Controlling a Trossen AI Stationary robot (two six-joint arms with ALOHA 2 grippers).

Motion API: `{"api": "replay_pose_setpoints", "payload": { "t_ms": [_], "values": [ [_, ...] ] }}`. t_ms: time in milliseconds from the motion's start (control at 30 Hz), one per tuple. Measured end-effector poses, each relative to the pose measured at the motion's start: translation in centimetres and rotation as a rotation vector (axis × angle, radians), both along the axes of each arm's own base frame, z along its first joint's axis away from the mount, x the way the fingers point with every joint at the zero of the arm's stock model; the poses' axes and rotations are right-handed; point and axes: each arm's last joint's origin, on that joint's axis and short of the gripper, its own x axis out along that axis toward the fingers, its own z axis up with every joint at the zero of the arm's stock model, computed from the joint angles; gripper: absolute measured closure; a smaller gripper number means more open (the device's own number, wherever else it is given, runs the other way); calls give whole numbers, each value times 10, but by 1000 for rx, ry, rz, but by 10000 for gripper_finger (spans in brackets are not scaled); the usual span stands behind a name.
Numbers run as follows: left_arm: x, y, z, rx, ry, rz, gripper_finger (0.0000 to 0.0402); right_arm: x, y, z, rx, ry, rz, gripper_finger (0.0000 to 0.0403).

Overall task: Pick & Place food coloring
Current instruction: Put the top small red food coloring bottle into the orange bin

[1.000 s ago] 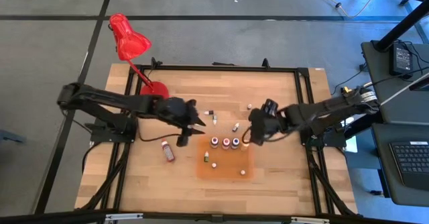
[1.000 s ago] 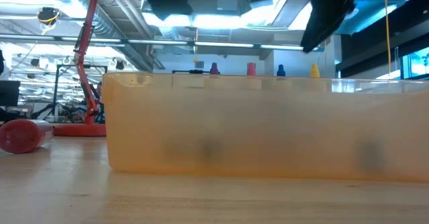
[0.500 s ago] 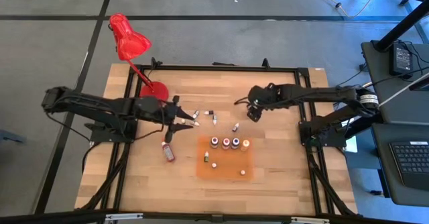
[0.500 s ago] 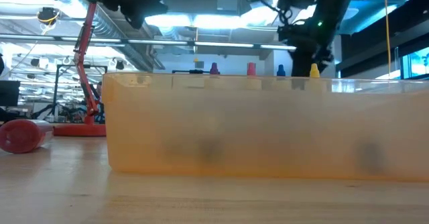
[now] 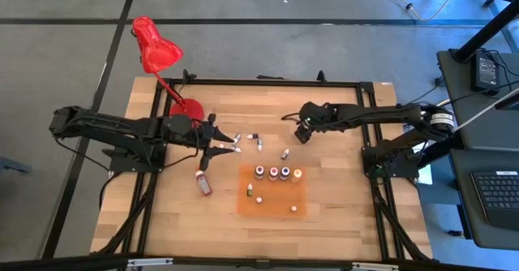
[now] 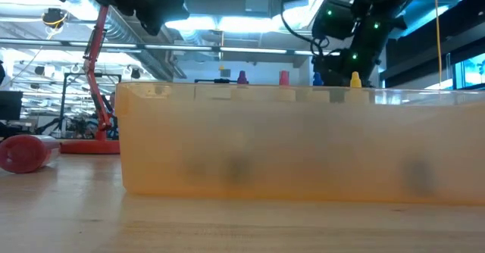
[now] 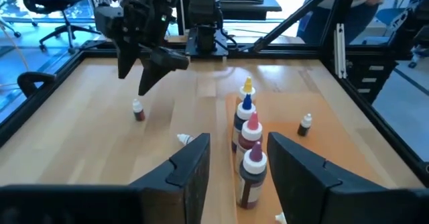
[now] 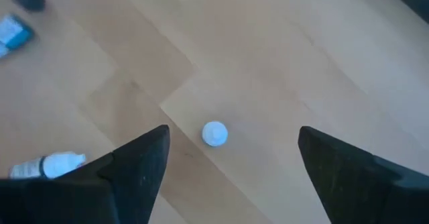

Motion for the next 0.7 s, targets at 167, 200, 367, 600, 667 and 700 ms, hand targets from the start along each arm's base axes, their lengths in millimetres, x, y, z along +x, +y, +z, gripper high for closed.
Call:
{"api": "replay_pose_setpoints", "payload": {
  "t_ms": [167, 200, 367, 600, 667, 700],
  "values": [
    [0, 0, -2, -3, 18, 1, 258, 8, -2, -12, 4, -3, 31, 72],
    [-1, 0, -2, -4, 21, 1, 258, 10, -2, -15, 17, -6, 38, 72],
    [-1, 0, -3, 1, 29, -1, 258, 15, -2, -29, 46, 32, 44, 72],
    [-1, 0, -5, 3, 51, -1, 258, 18, -3, -42, 80, 68, 24, 89],
    [-1, 0, -5, 3, 51, -1, 258, 19, -3, -44, 81, 70, 24, 108],
    [-1, 0, -5, 3, 51, -1, 258, 19, -3, -45, 82, 74, 24, 119]
  ]
}}
